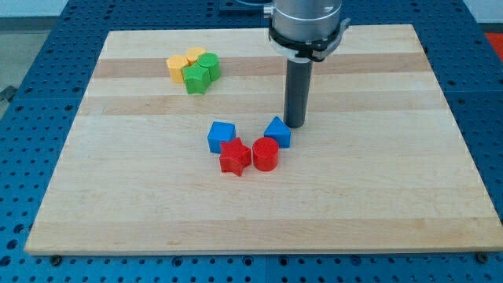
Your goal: Push the blue triangle into the red blocks
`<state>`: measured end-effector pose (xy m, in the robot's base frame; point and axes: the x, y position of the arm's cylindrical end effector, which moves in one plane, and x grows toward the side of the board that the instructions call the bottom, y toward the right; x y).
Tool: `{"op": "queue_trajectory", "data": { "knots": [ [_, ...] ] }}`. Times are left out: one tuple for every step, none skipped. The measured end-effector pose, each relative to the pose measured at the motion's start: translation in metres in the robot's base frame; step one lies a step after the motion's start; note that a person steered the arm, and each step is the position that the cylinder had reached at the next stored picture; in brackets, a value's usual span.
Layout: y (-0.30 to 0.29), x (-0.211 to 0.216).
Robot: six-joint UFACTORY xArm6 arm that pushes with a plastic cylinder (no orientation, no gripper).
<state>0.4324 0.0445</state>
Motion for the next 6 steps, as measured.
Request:
{"op": "queue_trajectory", "data": {
  "knots": [
    [-0.008,0.002],
    [-0.012,0.002],
    [-0.013,0.002],
    [-0.016,0.002],
    [-0.020,0.002],
    [0.011,0.002]
  ]
}}
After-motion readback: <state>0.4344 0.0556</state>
